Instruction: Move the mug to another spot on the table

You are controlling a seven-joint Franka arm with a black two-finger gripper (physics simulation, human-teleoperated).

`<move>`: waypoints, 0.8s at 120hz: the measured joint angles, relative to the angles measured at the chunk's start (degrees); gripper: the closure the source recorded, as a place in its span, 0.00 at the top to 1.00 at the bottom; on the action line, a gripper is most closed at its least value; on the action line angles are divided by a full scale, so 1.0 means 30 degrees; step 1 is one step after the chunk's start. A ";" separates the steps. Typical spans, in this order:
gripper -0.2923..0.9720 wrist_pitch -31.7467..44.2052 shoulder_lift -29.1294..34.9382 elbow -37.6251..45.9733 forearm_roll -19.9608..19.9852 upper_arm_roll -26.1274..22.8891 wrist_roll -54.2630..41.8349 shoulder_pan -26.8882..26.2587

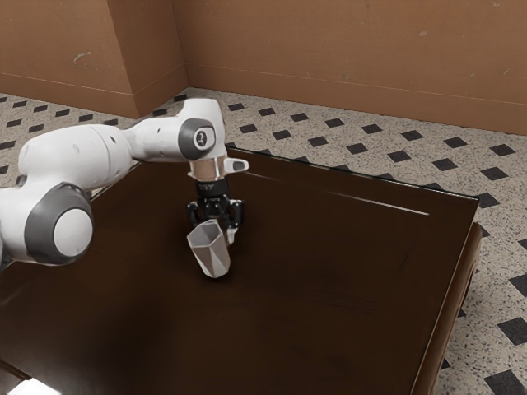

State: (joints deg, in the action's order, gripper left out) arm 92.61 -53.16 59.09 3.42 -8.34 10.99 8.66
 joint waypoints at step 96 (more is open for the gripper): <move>0.76 0.2307 1.5531 0.9167 -0.2064 0.1034 -0.0953 -0.1820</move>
State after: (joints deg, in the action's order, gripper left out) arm 99.53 -6.57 86.59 -2.77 -5.24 8.13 3.20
